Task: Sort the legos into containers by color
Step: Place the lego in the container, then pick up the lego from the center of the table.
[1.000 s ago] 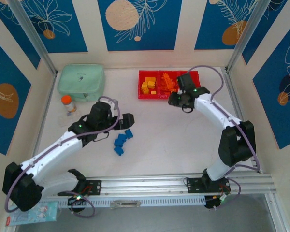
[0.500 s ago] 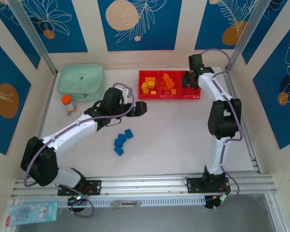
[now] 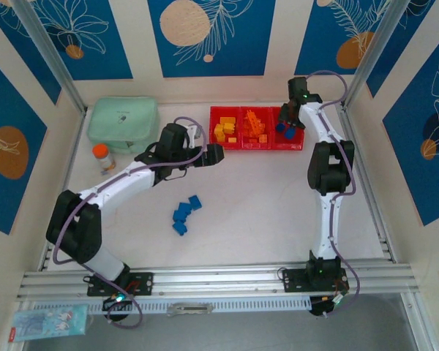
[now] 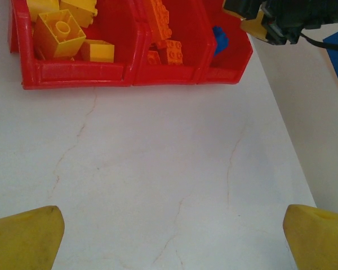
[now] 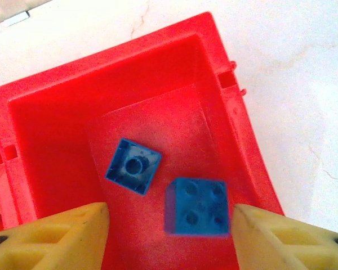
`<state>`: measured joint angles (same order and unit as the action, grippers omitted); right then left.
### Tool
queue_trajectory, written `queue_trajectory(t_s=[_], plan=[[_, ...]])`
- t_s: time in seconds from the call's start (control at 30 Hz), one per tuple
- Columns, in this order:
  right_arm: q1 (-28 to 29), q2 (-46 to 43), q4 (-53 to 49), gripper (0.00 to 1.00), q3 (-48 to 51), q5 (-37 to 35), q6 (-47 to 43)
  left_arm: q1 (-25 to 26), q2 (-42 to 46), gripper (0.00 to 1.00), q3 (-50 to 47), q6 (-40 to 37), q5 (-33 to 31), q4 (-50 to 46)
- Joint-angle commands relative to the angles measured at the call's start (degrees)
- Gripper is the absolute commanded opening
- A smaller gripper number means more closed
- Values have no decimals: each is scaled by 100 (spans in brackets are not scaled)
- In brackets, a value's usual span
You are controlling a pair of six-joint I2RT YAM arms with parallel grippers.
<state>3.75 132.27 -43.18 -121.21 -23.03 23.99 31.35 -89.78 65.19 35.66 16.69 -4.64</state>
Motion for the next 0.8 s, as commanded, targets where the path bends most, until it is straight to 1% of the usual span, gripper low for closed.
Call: queue_trajectory(t_s=[0.0,0.1,0.3,0.37,0.5,0.77], plan=[[5,-65,-179,63,-210,-51,-25,-50,8,99,189,38,236,174],[92,-266,-167,64,-81,25,-41,-50,119,99,164,11,187,91],[448,-978,25,68,665,160,-47,-58,619,99,-140,-19,-9,-66],[650,-1293,95,70,1024,132,-34,-59,881,99,-296,-32,-96,-152],[1011,-1868,257,72,1758,348,-10,-68,1446,99,-650,-59,-280,-411],[1908,-3086,590,76,3380,574,52,-81,2873,99,-1642,-91,-828,-973]])
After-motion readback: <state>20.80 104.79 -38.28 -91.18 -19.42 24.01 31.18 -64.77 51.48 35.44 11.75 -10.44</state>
